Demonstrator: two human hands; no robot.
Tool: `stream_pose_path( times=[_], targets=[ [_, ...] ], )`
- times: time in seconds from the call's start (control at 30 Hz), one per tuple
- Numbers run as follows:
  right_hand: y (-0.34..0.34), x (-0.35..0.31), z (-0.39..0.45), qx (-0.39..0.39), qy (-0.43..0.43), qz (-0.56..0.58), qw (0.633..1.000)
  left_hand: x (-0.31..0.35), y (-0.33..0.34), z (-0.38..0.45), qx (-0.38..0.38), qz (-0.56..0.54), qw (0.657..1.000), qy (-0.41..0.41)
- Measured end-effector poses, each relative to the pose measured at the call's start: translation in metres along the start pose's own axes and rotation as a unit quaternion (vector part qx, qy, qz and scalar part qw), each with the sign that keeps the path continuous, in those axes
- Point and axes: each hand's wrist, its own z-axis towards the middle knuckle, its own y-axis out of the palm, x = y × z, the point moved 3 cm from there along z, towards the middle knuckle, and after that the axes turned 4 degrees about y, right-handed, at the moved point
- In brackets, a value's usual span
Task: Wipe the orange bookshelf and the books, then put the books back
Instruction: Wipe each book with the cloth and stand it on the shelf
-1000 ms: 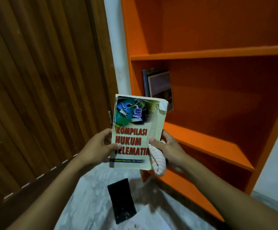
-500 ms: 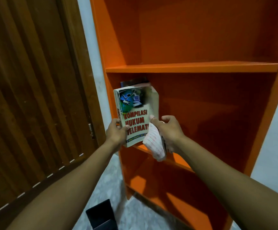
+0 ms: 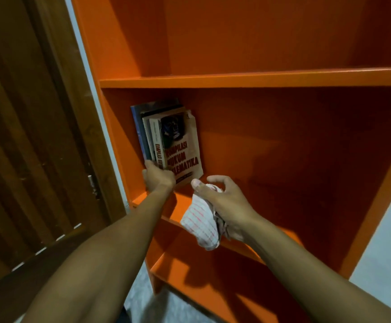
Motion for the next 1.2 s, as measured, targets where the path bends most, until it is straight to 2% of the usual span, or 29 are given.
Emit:
stream_pose_path(
  times=[0.2, 0.3, 0.4, 0.6, 0.7, 0.8, 0.93, 1.07, 1.2],
  targets=[
    [-0.014, 0.012, 0.003, -0.008, 0.007, 0.001, 1.0, 0.012, 0.016, -0.003, 0.074, 0.009, 0.995, -0.071],
    [-0.017, 0.014, 0.001, 0.0, 0.016, 0.006, 1.0, 0.009, 0.014, -0.006, 0.067, 0.012, 0.995, -0.072],
    [-0.015, 0.016, -0.006, -0.026, 0.044, 0.009, 0.999, 0.0, 0.003, -0.015, 0.031, 0.01, 0.999, -0.016],
    [0.009, 0.04, -0.03, -0.071, 0.093, 0.03, 0.993, -0.038, -0.048, -0.051, -0.005, 0.06, 0.983, 0.175],
    [0.022, 0.063, -0.044, -0.114, 0.147, 0.019, 0.982, -0.069, -0.082, -0.065, -0.03, 0.075, 0.975, 0.205],
    [0.034, 0.096, -0.061, -0.17, 0.204, 0.026, 0.964, -0.109, -0.116, -0.088, -0.071, 0.099, 0.975, 0.185],
    [0.06, 0.131, -0.088, -0.16, 0.224, -0.063, 0.959, -0.188, -0.155, -0.127, -0.143, 0.159, 0.971, 0.11],
    [0.085, 0.151, -0.1, -0.178, 0.14, -0.21, 0.951, -0.281, -0.173, -0.182, -0.243, 0.23, 0.942, -0.012],
    [0.106, 0.168, -0.099, -0.196, 0.035, -0.368, 0.908, -0.354, -0.178, -0.235, -0.307, 0.26, 0.911, -0.089]
  ],
)
